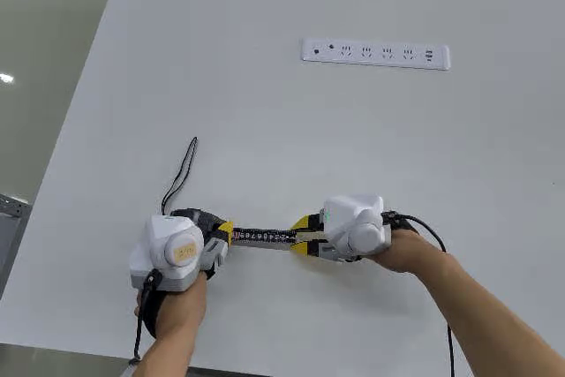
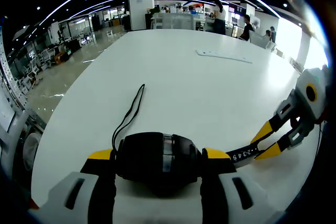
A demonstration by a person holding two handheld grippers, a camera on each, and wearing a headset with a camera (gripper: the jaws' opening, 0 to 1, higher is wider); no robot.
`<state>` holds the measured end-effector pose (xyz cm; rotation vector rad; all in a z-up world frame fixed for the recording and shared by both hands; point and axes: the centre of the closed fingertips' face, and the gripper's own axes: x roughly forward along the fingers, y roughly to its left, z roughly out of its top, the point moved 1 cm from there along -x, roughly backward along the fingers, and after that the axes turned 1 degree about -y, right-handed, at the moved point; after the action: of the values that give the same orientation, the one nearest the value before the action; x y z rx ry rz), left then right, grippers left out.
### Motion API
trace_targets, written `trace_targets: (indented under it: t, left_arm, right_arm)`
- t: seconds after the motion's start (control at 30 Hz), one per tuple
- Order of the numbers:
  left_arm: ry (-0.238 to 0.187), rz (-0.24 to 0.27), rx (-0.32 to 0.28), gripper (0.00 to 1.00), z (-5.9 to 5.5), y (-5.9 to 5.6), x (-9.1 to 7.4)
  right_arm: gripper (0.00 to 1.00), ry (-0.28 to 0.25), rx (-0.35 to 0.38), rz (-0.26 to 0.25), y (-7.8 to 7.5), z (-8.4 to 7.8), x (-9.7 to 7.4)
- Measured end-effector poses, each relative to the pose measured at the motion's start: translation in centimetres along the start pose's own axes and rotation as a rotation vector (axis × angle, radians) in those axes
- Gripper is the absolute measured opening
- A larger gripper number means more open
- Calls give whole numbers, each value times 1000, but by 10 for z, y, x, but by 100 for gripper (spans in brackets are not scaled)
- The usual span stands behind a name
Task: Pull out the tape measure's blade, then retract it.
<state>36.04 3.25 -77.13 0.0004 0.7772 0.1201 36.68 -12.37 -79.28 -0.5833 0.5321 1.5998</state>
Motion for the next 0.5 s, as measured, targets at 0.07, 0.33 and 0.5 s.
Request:
trace_targets:
  t: [0.07, 0.33, 0.5]
  left_arm:
    - [1, -2, -2, 63, 0, 0, 0]
    - [3, -7, -11, 63, -1, 1, 0]
    - [2, -13, -19, 63, -1, 1, -1]
  right_arm:
    - [12, 0, -2, 0, 1, 3, -3]
    - [12, -5, -5, 2, 1, 5, 2]
    - [12, -10, -10, 4, 0, 6, 7]
